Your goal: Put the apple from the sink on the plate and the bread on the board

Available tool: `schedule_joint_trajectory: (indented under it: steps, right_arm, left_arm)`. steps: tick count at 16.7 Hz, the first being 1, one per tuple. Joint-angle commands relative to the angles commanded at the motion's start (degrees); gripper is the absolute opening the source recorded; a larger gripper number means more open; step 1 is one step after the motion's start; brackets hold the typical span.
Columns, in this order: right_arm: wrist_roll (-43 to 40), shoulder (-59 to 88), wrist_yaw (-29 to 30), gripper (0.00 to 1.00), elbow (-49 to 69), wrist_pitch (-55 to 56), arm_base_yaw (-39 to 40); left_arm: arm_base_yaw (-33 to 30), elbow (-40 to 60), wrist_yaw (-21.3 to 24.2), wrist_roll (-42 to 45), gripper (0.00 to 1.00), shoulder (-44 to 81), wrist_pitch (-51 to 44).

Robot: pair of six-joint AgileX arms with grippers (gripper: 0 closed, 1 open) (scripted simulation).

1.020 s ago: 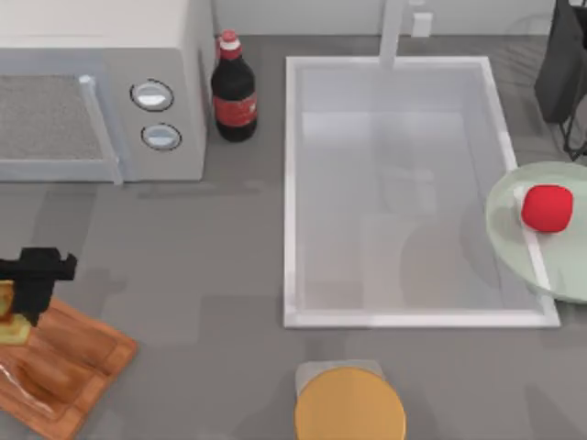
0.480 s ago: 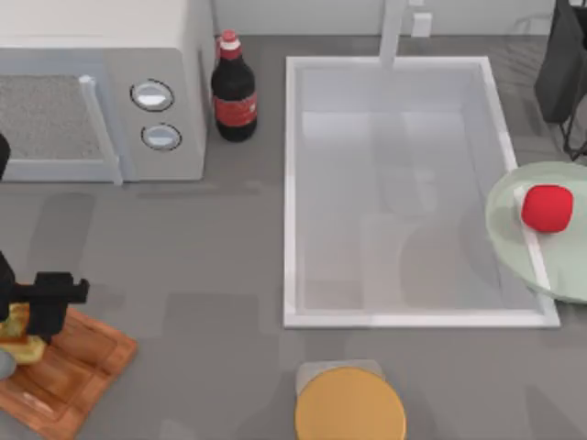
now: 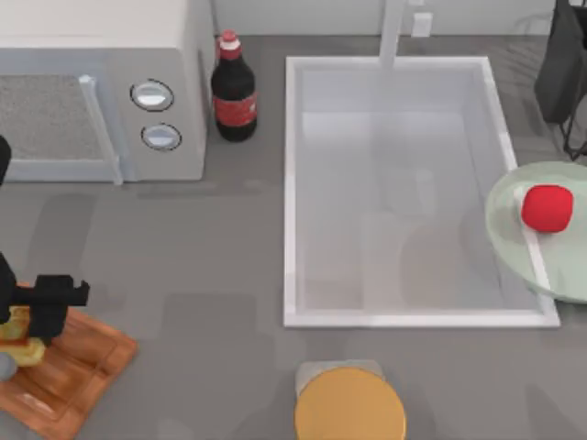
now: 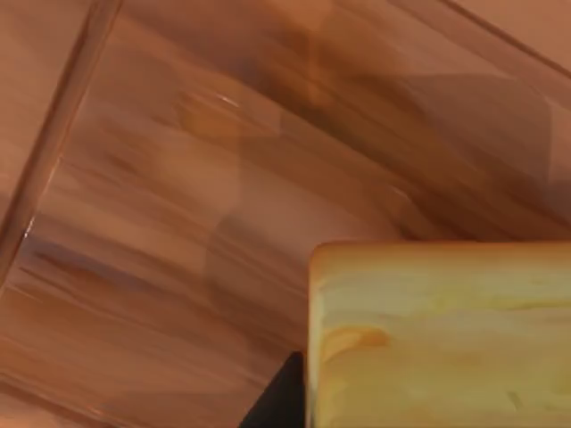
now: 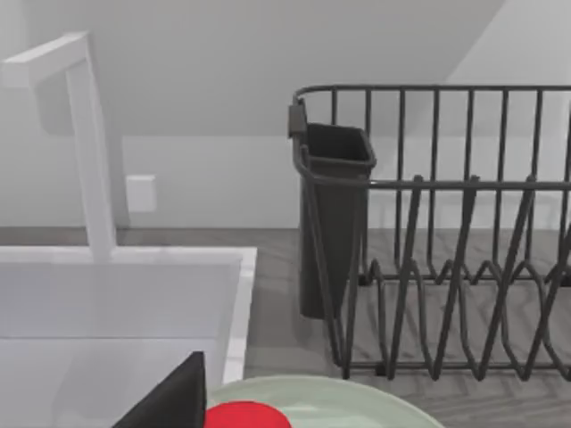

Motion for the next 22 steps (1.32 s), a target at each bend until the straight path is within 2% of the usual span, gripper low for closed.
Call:
schedule_joint_trajectory:
  steps: [9, 19, 22]
  right_arm:
    - [0.0, 0.0, 0.0, 1.0, 0.0, 0.0, 0.0]
    - [0.0, 0.0, 0.0, 1.0, 0.0, 0.0, 0.0]
    - [0.0, 0.0, 0.0, 1.0, 0.0, 0.0, 0.0]
  left_arm:
    - [0.0, 0.0, 0.0, 0.0, 0.98, 0.0, 0.0]
    - [0.0, 0.0, 0.0, 0.0, 1.0, 0.0, 0.0]
    - [0.0, -0.7, 0.0, 2.6, 1.0, -1.7, 0.7]
